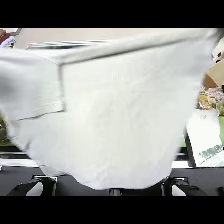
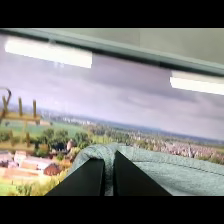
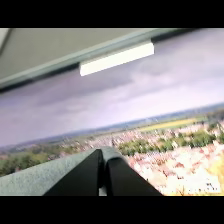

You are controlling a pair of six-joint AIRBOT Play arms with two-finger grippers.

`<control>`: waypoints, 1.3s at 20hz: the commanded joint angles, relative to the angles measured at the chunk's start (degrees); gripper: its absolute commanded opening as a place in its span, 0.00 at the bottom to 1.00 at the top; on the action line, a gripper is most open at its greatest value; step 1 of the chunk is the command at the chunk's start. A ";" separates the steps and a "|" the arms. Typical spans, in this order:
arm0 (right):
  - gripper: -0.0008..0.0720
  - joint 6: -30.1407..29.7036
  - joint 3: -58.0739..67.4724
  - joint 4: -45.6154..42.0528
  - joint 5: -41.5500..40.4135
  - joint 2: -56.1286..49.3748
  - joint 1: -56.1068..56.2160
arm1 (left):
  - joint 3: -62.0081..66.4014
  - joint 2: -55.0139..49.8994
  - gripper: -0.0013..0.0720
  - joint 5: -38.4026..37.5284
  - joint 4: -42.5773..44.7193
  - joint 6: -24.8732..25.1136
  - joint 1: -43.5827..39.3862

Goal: Fold the clothes and pants, and hang the long-sleeved shirts on hangers.

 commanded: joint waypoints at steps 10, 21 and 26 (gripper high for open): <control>0.07 -0.28 -7.15 2.23 27.45 -36.50 0.02 | 16.35 -53.66 0.04 15.80 -3.37 4.15 -10.82; 0.07 -5.44 -7.17 -0.81 2.16 -36.37 0.04 | 18.38 -54.99 0.04 -6.71 -0.85 13.14 -9.11; 0.07 -5.42 -7.17 -1.05 -2.69 -39.23 0.02 | 16.15 -55.04 0.04 -10.75 0.20 13.14 -9.11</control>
